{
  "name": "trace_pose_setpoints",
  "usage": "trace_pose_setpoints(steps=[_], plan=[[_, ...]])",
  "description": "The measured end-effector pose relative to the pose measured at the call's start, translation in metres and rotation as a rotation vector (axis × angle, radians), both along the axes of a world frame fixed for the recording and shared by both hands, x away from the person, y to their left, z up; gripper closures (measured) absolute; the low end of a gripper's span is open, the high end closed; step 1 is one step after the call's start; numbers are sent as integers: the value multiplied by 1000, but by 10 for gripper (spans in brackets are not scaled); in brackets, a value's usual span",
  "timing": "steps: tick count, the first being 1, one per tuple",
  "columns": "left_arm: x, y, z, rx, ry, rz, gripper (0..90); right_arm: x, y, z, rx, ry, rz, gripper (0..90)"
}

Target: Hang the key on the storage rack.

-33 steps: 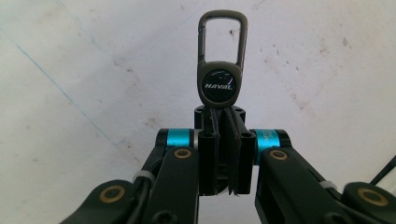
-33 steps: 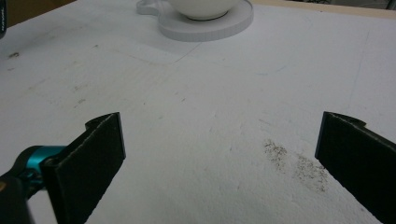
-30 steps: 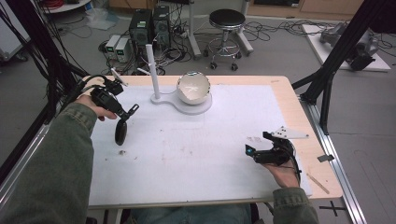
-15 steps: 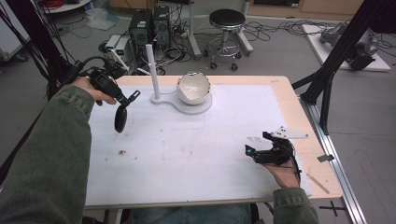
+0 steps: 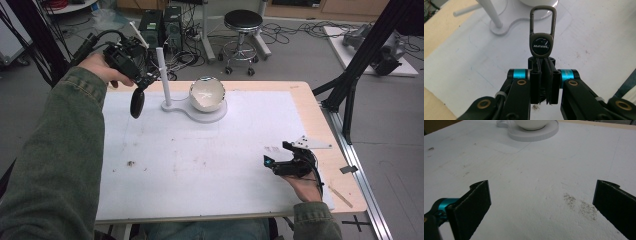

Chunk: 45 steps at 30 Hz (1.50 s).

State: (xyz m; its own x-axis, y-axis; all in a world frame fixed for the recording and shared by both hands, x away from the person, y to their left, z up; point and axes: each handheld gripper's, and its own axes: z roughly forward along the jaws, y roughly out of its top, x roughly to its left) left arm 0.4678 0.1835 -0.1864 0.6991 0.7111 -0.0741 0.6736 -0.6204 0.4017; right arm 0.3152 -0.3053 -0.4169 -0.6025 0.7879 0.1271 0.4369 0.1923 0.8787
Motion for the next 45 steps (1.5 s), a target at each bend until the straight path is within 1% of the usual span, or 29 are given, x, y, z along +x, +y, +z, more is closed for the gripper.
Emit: trace_pose_setpoints(steps=[3, 4, 6, 7, 8, 11, 13, 17, 19, 20, 23, 25, 27, 29, 30, 33, 34, 35, 38, 40, 45], plan=[[5, -3, 5, 9, -10, 16, 841, 0, -1, 0, 1, -4, -1, 6], [7, -4, 5, 13, -7, 14, 840, 0, 0, 0, 0, -3, 0, 6], [12, -3, 3, -13, 1, 13, 840, 0, 0, 0, -1, -1, 2, 6], [15, -3, 2, -30, -3, 26, 840, 0, 0, 0, 0, -2, 1, 6], [17, -4, 0, -36, -11, 35, 841, 0, 0, 0, -1, -3, 1, 6], [26, -6, -5, -11, -13, 49, 841, 1, -1, 0, 1, -9, 1, 6], [31, -7, -9, 5, -8, 55, 841, 0, -1, 0, 6, -2, -3, 6], [37, -10, -16, 42, -7, 39, 839, 1, -1, 0, 5, -2, -3, 6], [40, -10, -18, 56, -21, 40, 839, 1, 0, -1, 2, -2, 1, 6], [41, -9, -18, 56, -30, 47, 839, 1, 0, -1, -6, 2, 4, 6], [45, -6, -20, 44, -34, 54, 839, 1, 1, -1, -6, 0, 6, 6], [47, -5, -22, 45, -35, 56, 839, 1, 1, -1, -7, -1, 5, 6], [49, -5, -24, 57, -39, 61, 839, 1, 1, -1, -3, 5, 1, 6], [51, -5, -26, 63, -45, 71, 839, 1, 1, -2, -9, 0, 4, 6], [52, -5, -27, 70, -42, 67, 839, 1, 1, -2, -9, 6, 5, 6], [54, -6, -29, 75, -38, 59, 839, 1, 3, -2, -16, 6, 8, 6], [55, -6, -30, 78, -40, 60, 839, 1, 3, -3, -18, 6, 9, 6], [56, -7, -31, 73, -44, 73, 838, 1, 3, -3, -19, 6, 9, 6], [59, -6, -33, 79, -29, 74, 838, 1, 2, -2, -16, 5, 9, 6], [60, -8, -37, 100, -27, 73, 837, 1, 1, -2, -15, 1, 6, 6], [61, -8, -37, 95, -36, 76, 836, 1, 1, -2, -16, 5, 10, 6]])
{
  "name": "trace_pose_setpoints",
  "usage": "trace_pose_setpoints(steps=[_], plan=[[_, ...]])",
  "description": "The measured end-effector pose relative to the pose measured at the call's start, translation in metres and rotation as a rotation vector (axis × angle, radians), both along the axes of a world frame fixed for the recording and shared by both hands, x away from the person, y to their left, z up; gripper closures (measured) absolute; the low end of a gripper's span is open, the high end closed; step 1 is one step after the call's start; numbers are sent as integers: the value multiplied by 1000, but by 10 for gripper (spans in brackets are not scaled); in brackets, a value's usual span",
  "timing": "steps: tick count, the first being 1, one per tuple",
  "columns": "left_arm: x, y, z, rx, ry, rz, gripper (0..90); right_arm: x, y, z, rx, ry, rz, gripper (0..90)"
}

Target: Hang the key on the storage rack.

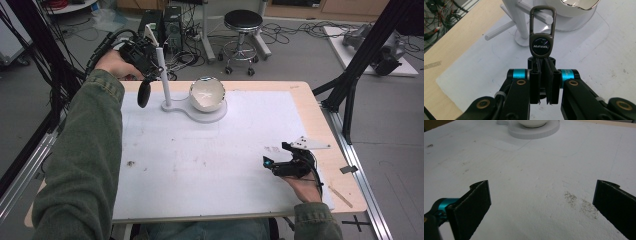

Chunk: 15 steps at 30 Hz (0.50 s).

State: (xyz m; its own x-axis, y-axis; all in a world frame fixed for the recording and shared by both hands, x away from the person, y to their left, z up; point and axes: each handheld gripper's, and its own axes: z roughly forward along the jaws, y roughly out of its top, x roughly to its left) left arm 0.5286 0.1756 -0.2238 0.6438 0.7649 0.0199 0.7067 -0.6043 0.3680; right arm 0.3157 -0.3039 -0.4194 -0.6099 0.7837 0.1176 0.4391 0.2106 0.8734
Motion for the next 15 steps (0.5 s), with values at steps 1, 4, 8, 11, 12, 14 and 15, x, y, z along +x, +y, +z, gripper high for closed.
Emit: trace_pose_setpoints(steps=[1, 4, 8, 11, 12, 14, 15], plan=[[0, 0, -1, 9, 0, -14, 835, 0, 0, 0, -1, -3, -1, 6], [1, 0, -3, 18, 3, -19, 832, -1, -1, 0, 2, 2, -4, 6], [2, -2, -4, 20, 3, -19, 829, 0, -1, 0, 1, -1, -1, 6], [2, -2, -5, 18, 8, -16, 818, 0, -2, 0, 4, -4, 0, 6], [2, -2, -5, 20, 7, -12, 810, 0, -2, 0, 5, -1, -2, 6], [1, -2, -5, -6, 18, -11, 653, 0, -2, 0, 0, 1, -1, 6], [0, -2, -5, -23, 30, -8, 653, 0, -2, 0, 0, 1, -1, 6]])
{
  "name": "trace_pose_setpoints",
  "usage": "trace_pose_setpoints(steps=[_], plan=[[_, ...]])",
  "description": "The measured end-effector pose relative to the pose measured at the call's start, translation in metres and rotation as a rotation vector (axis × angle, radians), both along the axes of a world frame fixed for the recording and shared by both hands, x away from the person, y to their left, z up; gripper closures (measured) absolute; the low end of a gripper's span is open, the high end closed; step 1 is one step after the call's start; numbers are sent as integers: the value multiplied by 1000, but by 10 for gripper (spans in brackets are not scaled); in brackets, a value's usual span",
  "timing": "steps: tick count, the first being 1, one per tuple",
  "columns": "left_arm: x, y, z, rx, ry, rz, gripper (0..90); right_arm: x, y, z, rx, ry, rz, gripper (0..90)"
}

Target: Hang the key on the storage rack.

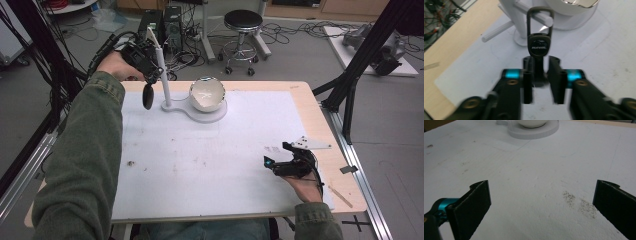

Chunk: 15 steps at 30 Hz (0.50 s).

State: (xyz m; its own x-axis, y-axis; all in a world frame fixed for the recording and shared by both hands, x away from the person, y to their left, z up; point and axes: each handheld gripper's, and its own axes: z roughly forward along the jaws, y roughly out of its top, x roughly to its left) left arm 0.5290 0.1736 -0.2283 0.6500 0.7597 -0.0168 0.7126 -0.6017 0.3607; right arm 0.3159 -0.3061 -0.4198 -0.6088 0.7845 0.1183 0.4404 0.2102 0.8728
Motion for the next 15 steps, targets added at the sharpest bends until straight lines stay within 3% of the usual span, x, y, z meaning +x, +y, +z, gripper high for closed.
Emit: trace_pose_setpoints(steps=[4, 8, 12, 15], plan=[[-3, -2, -2, 20, 25, -14, 495, 0, 0, 0, 0, -4, 1, 6], [-7, -5, -2, 9, 12, -16, 385, -1, -1, 1, 5, -3, -1, 6], [-15, -6, -2, -13, 11, -48, 257, -1, -1, 1, 3, -9, -2, 6], [-19, -4, -1, -15, -4, -40, 102, -2, -1, 1, 8, -7, -5, 6]])
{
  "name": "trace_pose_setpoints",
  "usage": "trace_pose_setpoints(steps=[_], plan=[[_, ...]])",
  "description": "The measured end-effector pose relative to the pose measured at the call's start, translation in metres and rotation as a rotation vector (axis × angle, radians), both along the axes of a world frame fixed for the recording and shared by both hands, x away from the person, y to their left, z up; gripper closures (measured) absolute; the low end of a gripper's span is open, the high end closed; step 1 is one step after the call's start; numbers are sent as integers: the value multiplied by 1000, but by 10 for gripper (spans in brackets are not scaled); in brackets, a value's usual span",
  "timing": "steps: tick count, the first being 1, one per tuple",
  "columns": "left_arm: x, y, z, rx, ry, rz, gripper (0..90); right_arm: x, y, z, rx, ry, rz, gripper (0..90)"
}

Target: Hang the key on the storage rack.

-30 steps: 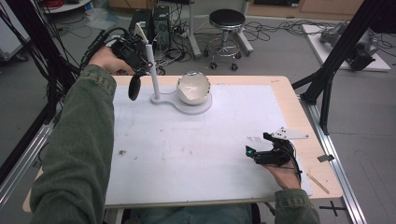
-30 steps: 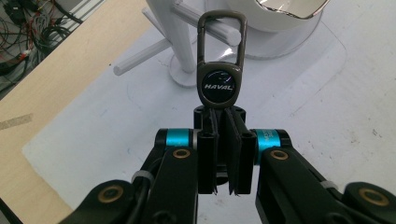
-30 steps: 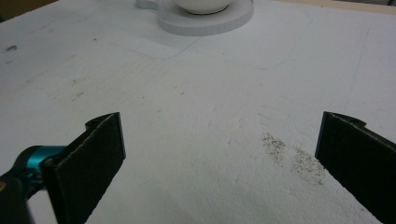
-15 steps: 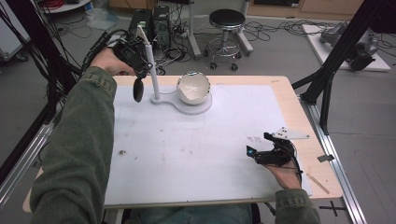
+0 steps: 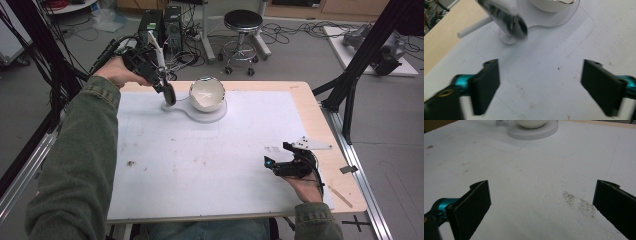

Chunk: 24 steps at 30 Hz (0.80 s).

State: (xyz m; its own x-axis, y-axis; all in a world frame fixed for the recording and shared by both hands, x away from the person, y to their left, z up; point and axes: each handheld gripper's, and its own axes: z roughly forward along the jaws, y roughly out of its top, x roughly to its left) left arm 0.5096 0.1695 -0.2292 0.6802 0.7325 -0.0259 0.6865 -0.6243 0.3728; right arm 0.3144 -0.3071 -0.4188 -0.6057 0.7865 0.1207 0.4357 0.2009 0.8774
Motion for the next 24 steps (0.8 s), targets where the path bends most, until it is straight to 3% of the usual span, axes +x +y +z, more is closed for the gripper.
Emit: trace_pose_setpoints(steps=[2, 9, 10, 17, 19, 24], plan=[[-2, 2, -1, -3, -4, 11, 19, 0, 0, 0, 11, 15, 1, 6], [-12, 10, -9, -30, -28, 30, 17, 1, 1, 1, 12, 7, -4, 6], [-13, 11, -10, -19, -31, 24, 17, 1, 2, 1, 6, 3, -4, 6], [-27, 13, -16, -63, -50, 8, 17, 0, 2, 1, 7, 0, -7, 6], [-31, 15, -17, -54, -50, -13, 17, 0, 2, 1, 4, 1, -4, 6], [-44, 20, -22, -85, -59, -8, 17, -1, 3, 1, 4, 4, -6, 6]])
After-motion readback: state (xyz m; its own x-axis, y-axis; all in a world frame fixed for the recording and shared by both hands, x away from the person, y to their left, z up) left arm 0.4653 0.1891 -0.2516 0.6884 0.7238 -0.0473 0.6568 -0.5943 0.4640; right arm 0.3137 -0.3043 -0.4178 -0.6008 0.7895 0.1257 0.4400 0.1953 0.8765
